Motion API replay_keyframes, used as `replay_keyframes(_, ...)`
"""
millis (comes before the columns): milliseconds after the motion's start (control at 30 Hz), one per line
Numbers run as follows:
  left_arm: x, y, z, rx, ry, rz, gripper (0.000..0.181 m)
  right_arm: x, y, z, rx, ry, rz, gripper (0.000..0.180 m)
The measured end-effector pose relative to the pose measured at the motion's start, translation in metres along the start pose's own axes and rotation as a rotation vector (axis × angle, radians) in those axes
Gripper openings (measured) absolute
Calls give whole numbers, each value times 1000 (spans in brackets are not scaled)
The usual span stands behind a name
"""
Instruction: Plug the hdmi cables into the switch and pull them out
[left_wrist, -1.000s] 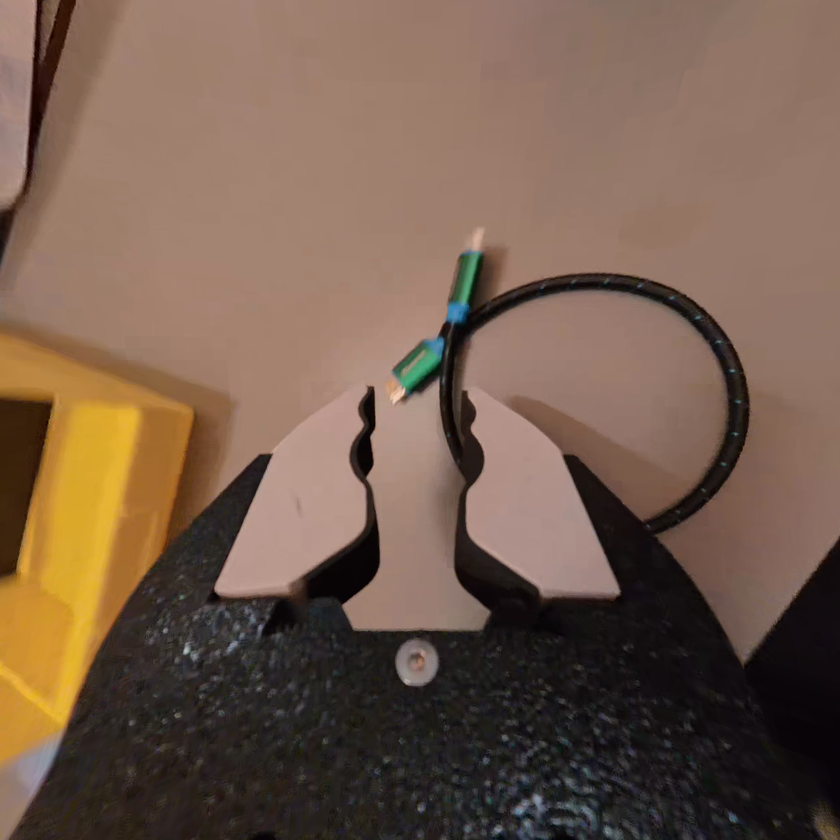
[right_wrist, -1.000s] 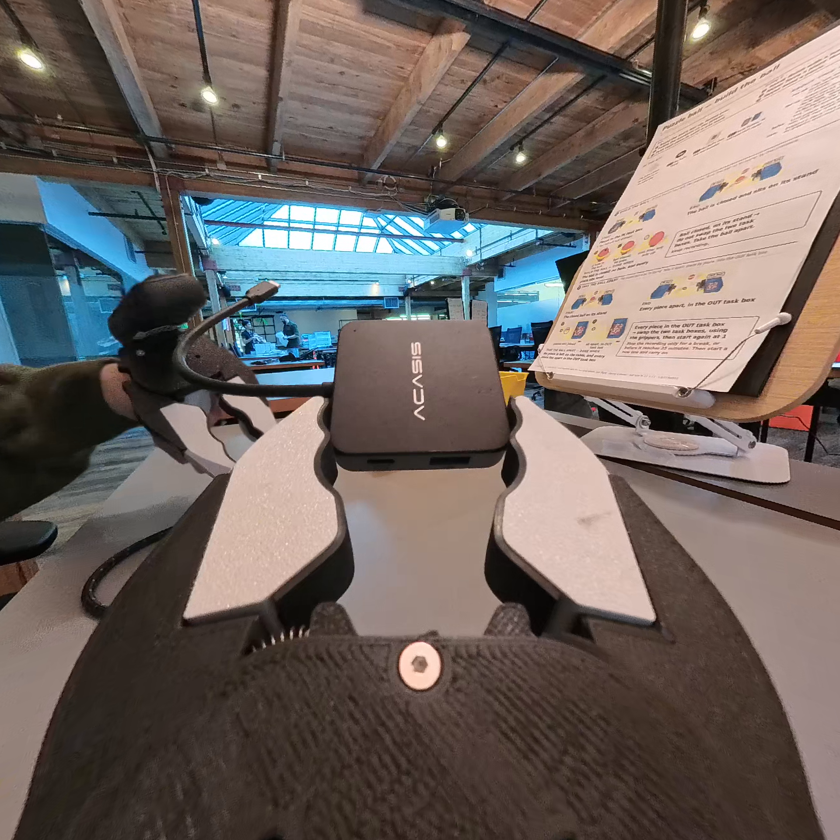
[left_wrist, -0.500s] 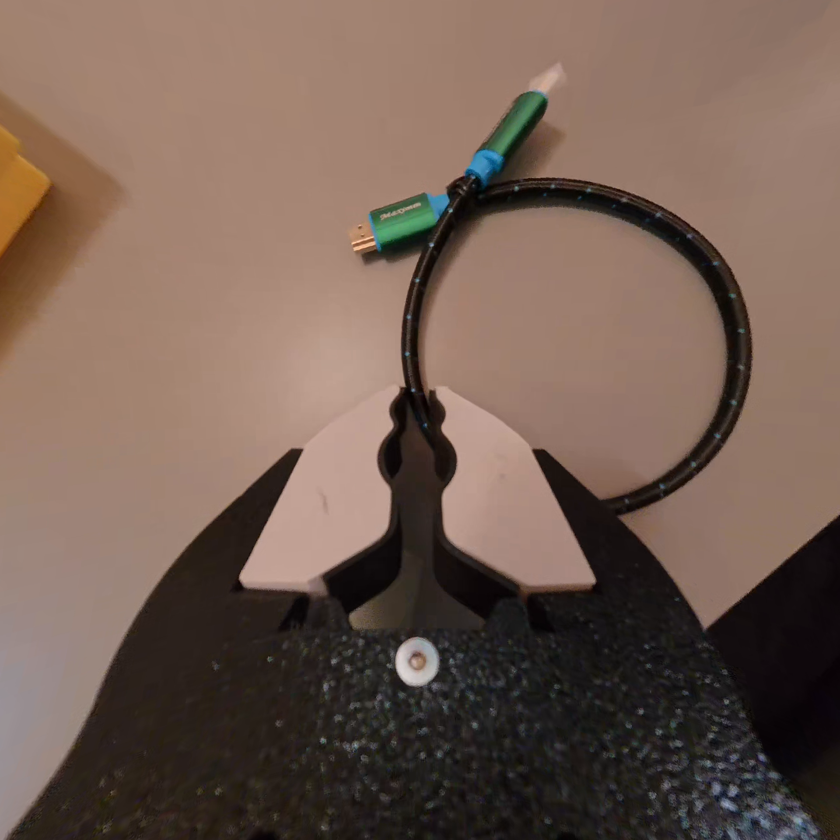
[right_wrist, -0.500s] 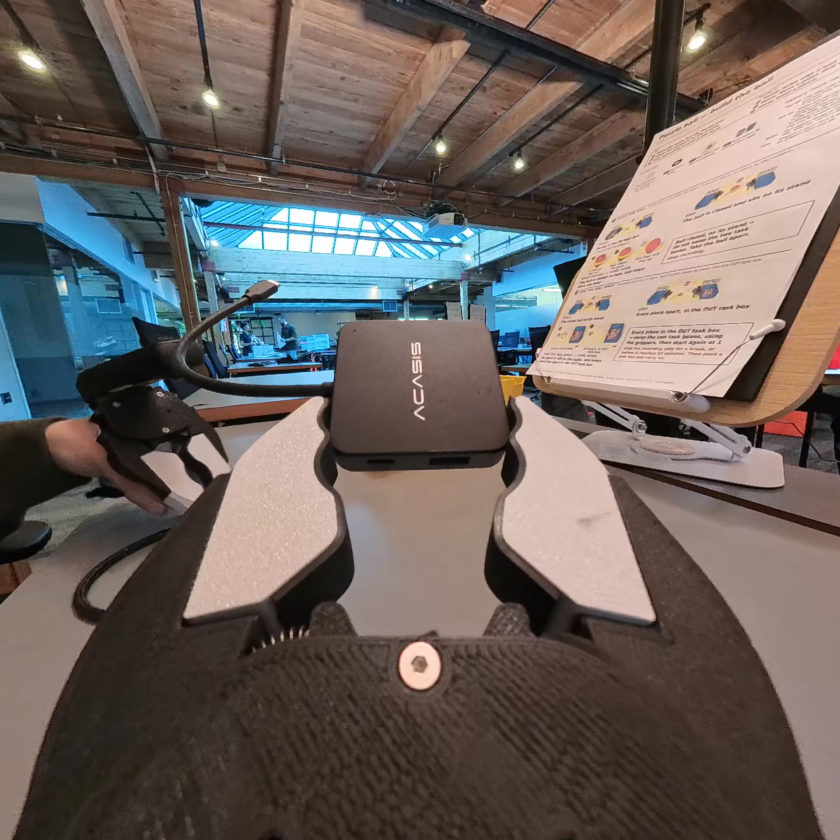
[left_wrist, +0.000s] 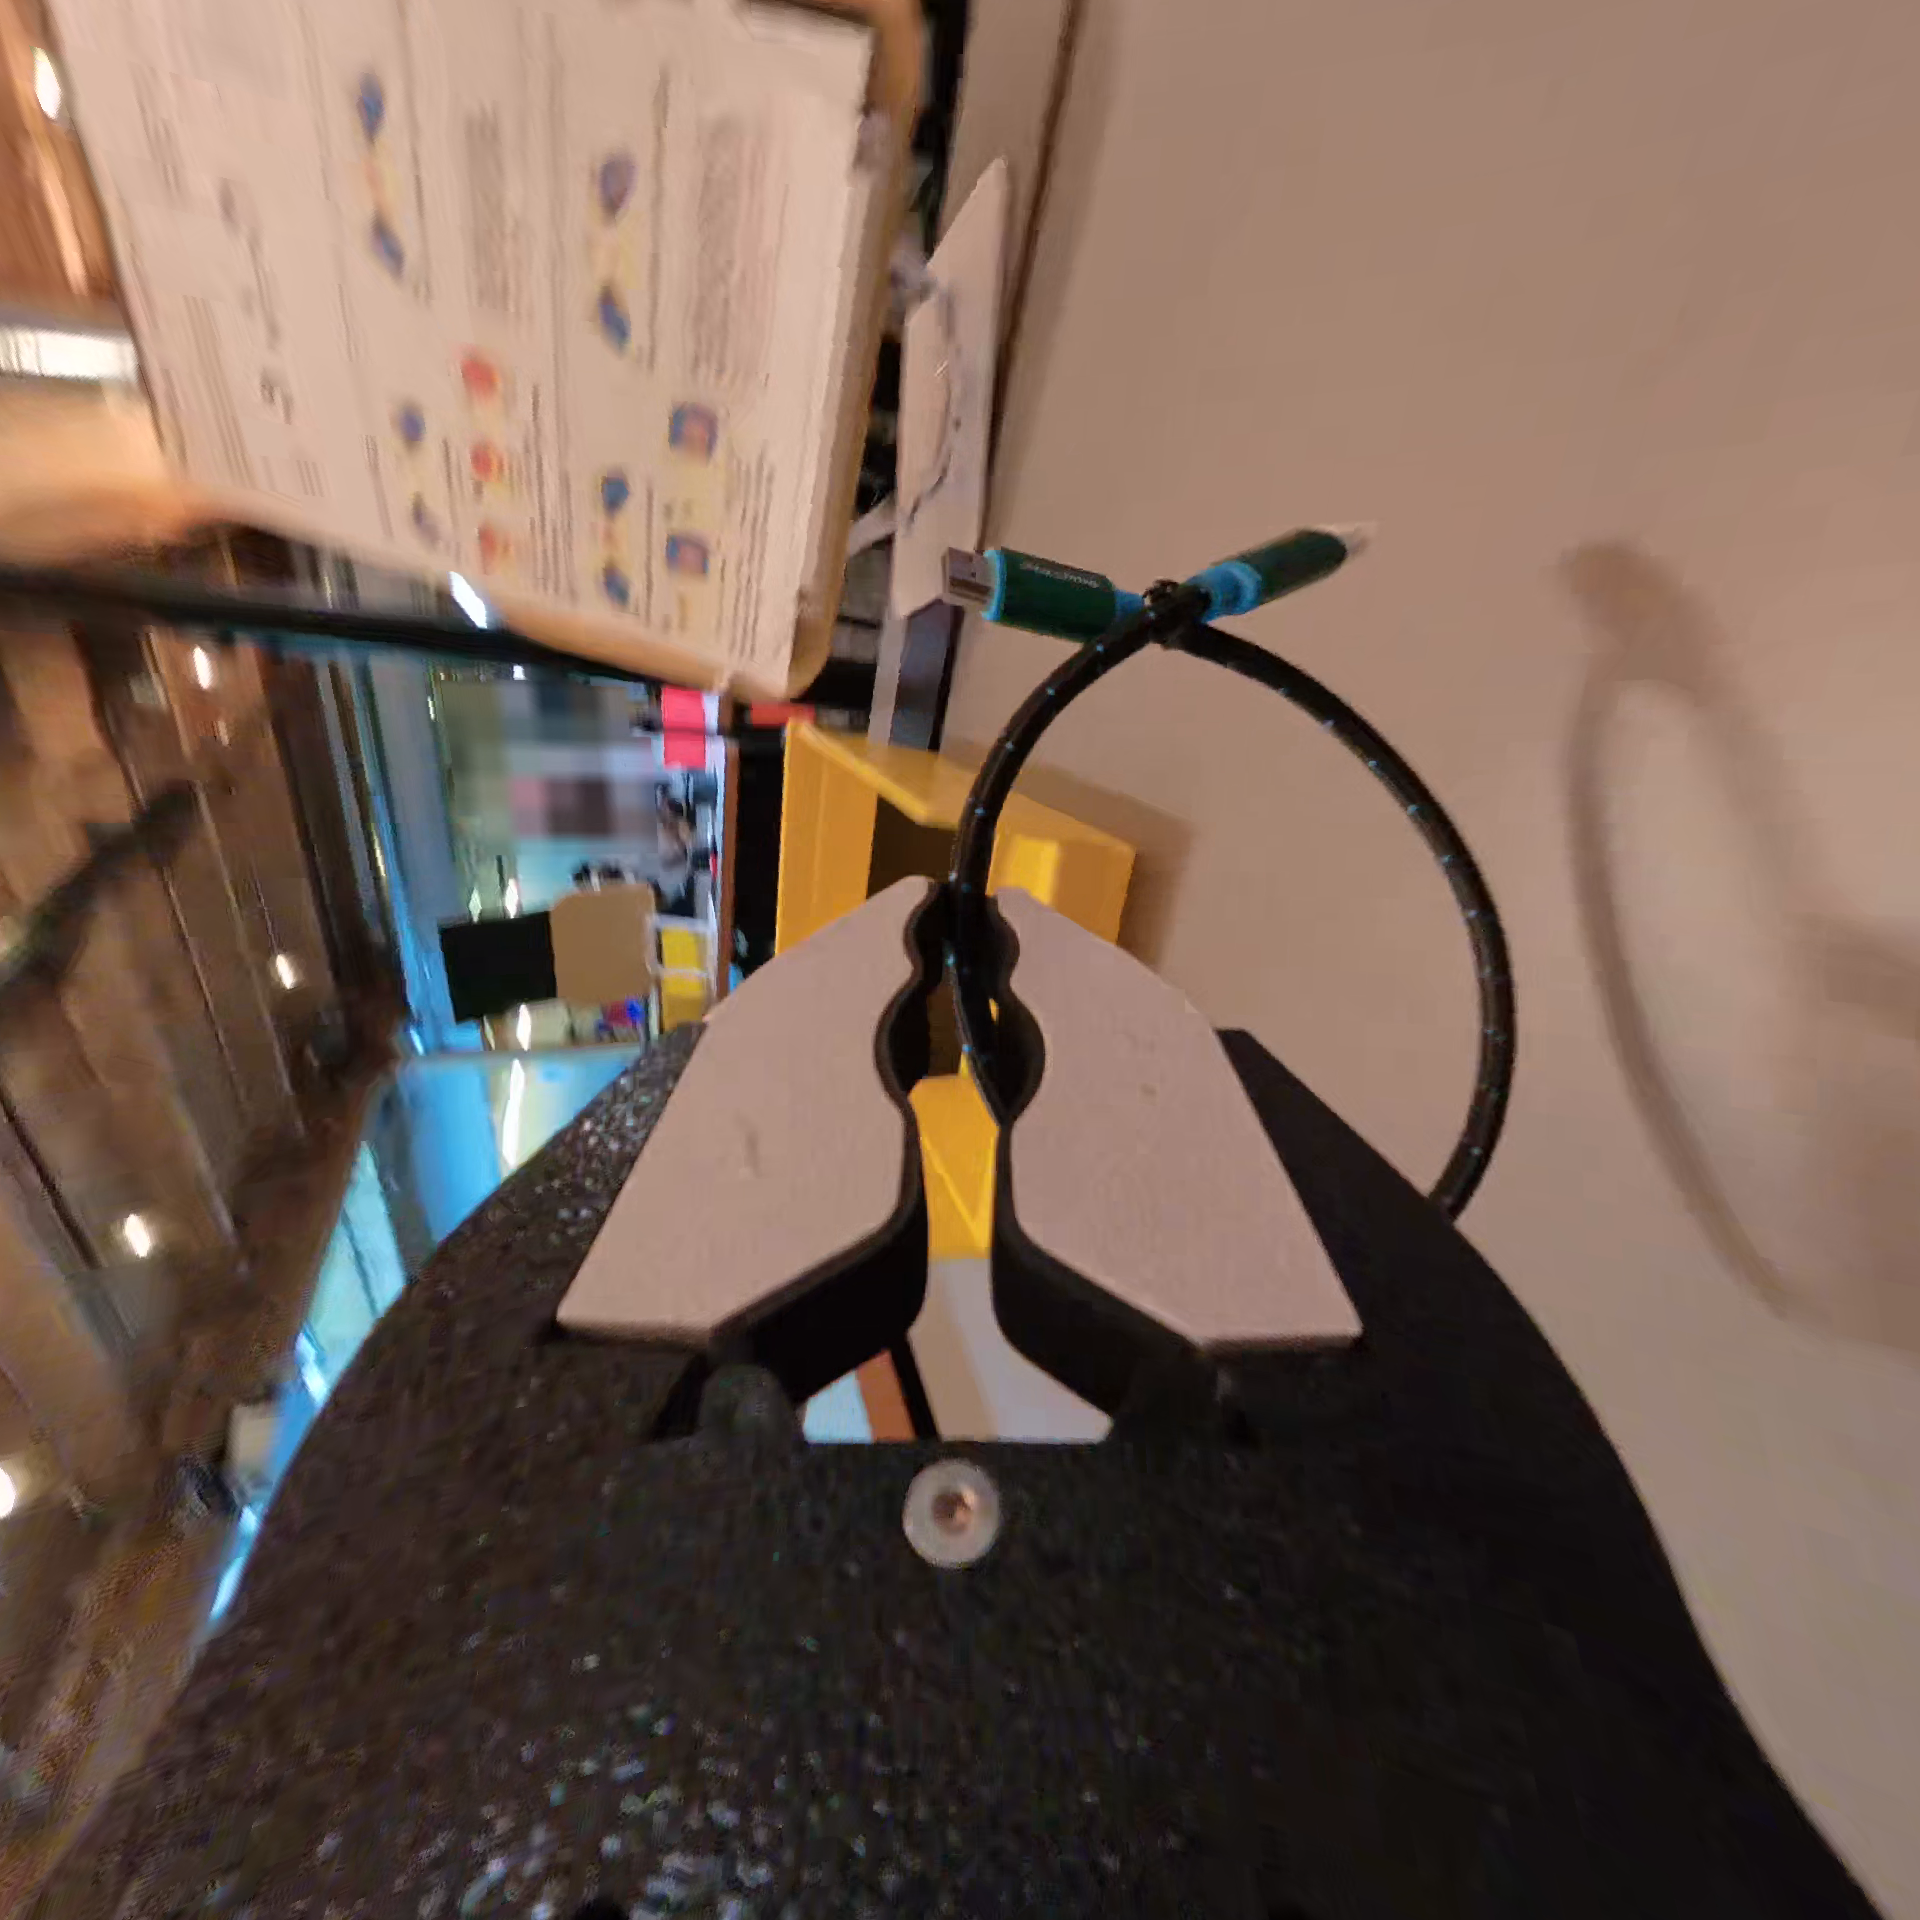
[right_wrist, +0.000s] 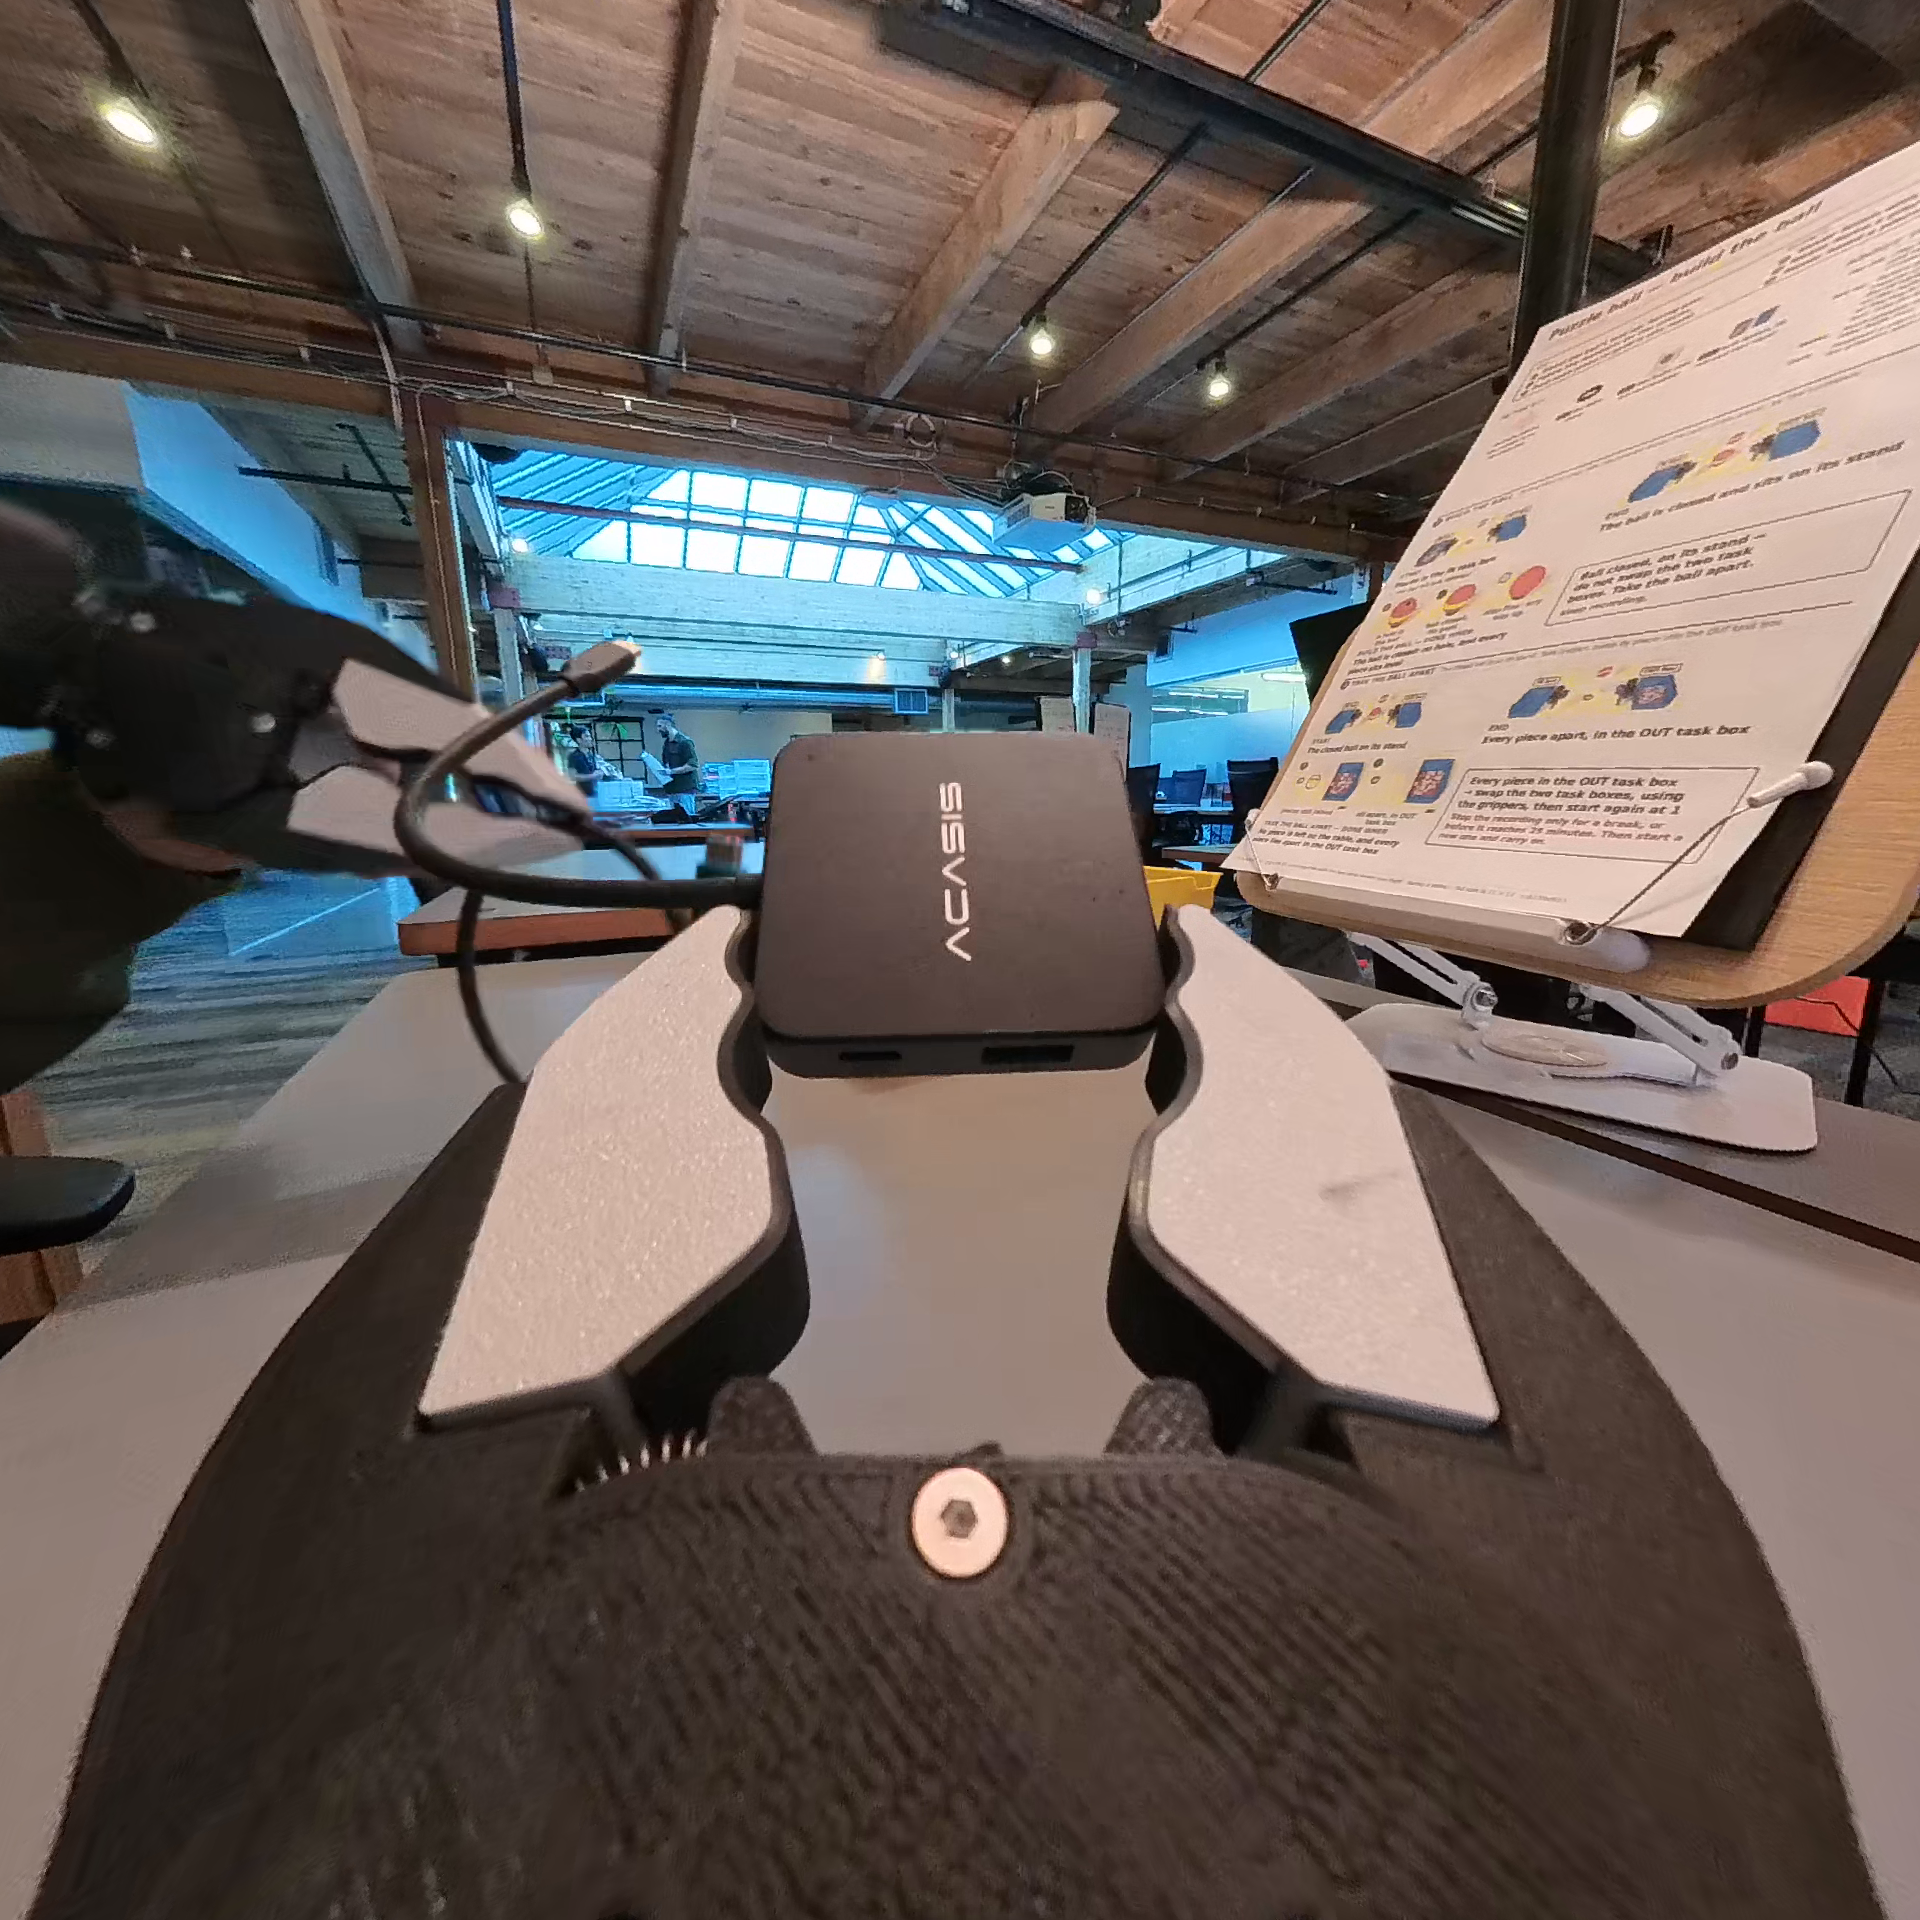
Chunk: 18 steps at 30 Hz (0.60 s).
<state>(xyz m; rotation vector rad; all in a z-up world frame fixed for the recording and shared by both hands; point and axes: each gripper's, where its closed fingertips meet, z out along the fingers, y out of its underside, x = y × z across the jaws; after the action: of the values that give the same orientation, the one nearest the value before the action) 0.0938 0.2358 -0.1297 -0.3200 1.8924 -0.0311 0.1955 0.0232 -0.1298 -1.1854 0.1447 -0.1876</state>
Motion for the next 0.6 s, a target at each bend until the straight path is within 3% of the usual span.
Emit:
replay_keyframes(100,38,-30,-6,61,48,108,6,0,-1,-1,5,-3,-5,72)
replay_keyframes(233,56,-63,-25,109,64,87,7,-1,0,0,0,-10,-6,72)
replay_keyframes(400,58,-67,-27,103,106,29,7,-2,0,0,-1,-11,-13,72)
replay_keyframes(600,77,-85,-46,184,269,-72,6,-6,0,-1,3,-46,-9,72)
